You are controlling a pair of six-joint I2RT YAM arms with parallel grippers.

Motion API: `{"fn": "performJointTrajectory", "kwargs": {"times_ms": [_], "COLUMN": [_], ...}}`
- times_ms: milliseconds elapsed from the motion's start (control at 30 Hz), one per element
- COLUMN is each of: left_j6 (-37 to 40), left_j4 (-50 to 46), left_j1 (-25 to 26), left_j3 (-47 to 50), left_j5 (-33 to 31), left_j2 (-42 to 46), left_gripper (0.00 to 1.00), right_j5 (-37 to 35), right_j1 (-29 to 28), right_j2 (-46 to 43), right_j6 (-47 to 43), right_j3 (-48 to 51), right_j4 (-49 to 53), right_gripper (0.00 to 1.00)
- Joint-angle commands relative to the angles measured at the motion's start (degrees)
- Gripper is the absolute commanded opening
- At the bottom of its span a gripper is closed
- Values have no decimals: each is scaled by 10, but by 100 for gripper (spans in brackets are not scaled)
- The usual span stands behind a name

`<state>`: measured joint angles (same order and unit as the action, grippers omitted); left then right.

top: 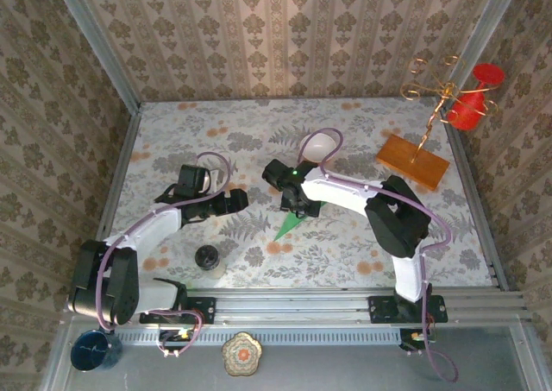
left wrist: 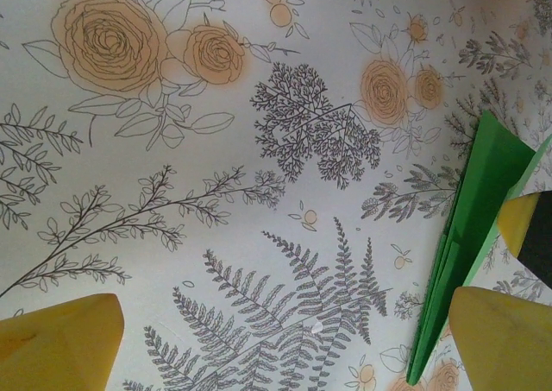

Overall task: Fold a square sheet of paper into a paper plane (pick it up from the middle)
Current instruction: Turn over the paper plane at the center of the table.

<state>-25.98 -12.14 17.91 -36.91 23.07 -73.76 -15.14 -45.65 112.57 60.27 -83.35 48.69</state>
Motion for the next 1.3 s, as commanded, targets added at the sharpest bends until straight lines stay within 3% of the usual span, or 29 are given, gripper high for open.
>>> {"fn": "performJointTrajectory", "kwargs": {"times_ms": [0, 400, 567, 933, 1267], "left_j6": [14, 13, 11, 10, 9], "left_j4": [0, -1, 3, 2, 1], "left_j1": [-4, -4, -4, -5, -4], "left_j3": [9, 6, 9, 5, 5], "left_j5": [11, 15, 29, 29, 28], "left_j2": [2, -1, 0, -5, -8], "left_gripper": [98, 99, 99, 99, 99], "right_j5": [-37, 9, -16, -44, -60], "right_j1": [-5, -6, -5, -6, -7], "right_j2": [10, 3, 30, 30, 10], "right_j6": [17, -13, -2, 11, 30], "right_j3": [-18, -14, -37, -35, -21], "right_j4": [46, -29, 9, 51, 62], "right_gripper": [63, 66, 67, 60, 42]}}
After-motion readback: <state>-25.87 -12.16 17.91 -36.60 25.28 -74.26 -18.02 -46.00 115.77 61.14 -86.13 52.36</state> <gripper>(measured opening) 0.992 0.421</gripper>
